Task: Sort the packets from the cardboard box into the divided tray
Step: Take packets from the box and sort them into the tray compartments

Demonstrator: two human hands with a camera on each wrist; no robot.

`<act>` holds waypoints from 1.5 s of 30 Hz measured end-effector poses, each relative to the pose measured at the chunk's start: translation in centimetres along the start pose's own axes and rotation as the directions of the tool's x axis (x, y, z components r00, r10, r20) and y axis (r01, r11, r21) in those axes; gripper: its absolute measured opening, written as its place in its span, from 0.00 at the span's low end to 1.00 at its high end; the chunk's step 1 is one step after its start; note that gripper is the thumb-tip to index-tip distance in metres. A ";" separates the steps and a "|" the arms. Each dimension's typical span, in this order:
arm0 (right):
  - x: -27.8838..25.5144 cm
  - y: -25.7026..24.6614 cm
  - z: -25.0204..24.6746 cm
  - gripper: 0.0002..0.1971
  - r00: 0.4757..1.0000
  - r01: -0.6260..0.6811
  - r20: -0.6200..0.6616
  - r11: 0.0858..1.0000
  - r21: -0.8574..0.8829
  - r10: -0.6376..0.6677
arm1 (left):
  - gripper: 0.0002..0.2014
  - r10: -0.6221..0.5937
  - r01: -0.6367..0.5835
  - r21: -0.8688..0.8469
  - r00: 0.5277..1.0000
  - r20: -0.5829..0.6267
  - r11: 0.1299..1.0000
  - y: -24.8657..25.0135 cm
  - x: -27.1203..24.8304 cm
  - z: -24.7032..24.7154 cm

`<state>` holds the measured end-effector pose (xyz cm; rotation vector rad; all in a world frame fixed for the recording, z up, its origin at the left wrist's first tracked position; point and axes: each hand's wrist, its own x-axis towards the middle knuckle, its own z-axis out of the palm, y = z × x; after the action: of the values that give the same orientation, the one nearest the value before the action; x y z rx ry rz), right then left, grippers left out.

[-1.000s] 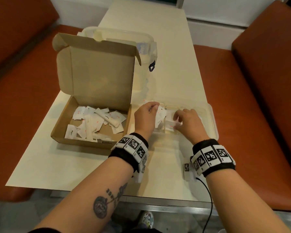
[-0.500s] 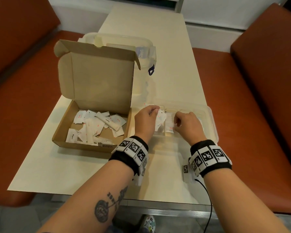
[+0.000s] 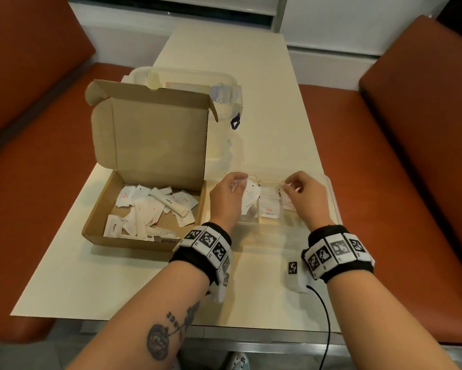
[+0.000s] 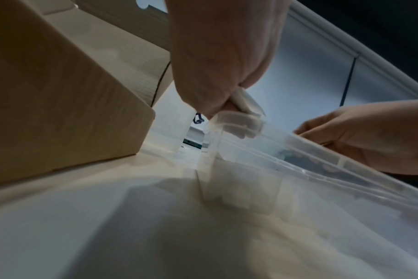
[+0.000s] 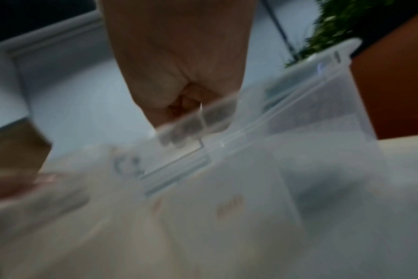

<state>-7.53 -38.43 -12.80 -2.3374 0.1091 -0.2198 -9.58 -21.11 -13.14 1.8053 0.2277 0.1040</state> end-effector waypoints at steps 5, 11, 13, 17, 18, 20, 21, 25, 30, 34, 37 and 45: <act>1.6 -0.7 -2.7 0.04 0.986 -0.057 -0.145 0.991 0.124 0.075 | 0.13 -0.017 0.017 -0.038 1.000 0.003 0.999 0.3 0.4 0.0; 0.5 -3.2 -1.7 0.08 0.989 -0.067 0.146 0.970 0.233 0.033 | 0.13 -0.090 0.097 -0.288 0.995 0.038 0.953 1.0 0.9 1.7; 0.1 -3.8 -1.0 0.09 0.976 -0.100 0.213 0.950 0.295 0.036 | 0.13 -0.082 0.086 -0.302 0.996 0.024 0.950 1.3 1.0 2.1; -0.3 -4.3 -0.5 0.04 0.965 -0.103 0.263 0.926 0.364 0.004 | 0.12 -0.047 0.059 -0.301 0.998 0.047 0.952 1.5 1.2 2.5; -0.2 -4.3 -0.6 0.03 0.966 -0.097 0.258 0.924 0.370 -0.002 | 0.12 -0.047 0.068 -0.301 0.996 0.077 0.951 1.5 1.2 2.6; 0.0 -4.2 -0.7 0.01 0.973 -0.088 0.231 0.926 0.366 0.001 | 0.16 -0.033 0.062 -0.279 0.994 0.105 0.958 1.5 1.0 2.5; 0.2 -4.0 -0.8 0.02 0.979 -0.086 0.204 0.933 0.350 0.013 | 0.17 -0.027 0.051 -0.274 0.996 0.089 0.961 1.5 0.9 2.5; 0.5 -2.5 -0.5 0.04 0.992 0.026 0.127 1.000 0.011 -0.027 | 0.19 -0.064 0.043 -0.272 0.995 -0.071 0.961 1.2 0.9 1.6; -0.7 -0.5 1.3 0.15 0.938 0.205 0.338 0.906 -0.370 -0.074 | 0.18 -0.068 0.040 -0.205 0.989 -0.132 0.978 0.1 1.0 1.2; -0.7 -0.3 1.9 0.18 0.939 0.273 0.317 0.851 -0.450 -0.133 | 0.19 -0.084 0.047 -0.256 0.987 -0.135 0.966 0.2 1.1 1.5; -0.7 -0.4 2.0 0.18 0.937 0.290 0.317 0.835 -0.467 -0.148 | 0.19 -0.080 0.045 -0.265 0.990 -0.120 0.963 -0.2 1.3 1.6; -0.8 -0.5 1.9 0.14 0.934 0.300 0.322 0.833 -0.465 -0.156 | 0.19 -0.070 0.043 -0.236 0.992 -0.107 0.971 -0.7 1.7 1.9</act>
<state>-7.91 -36.64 -13.91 -2.8875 -0.2914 0.0256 -7.58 -22.41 -14.41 1.5590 0.3353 0.1869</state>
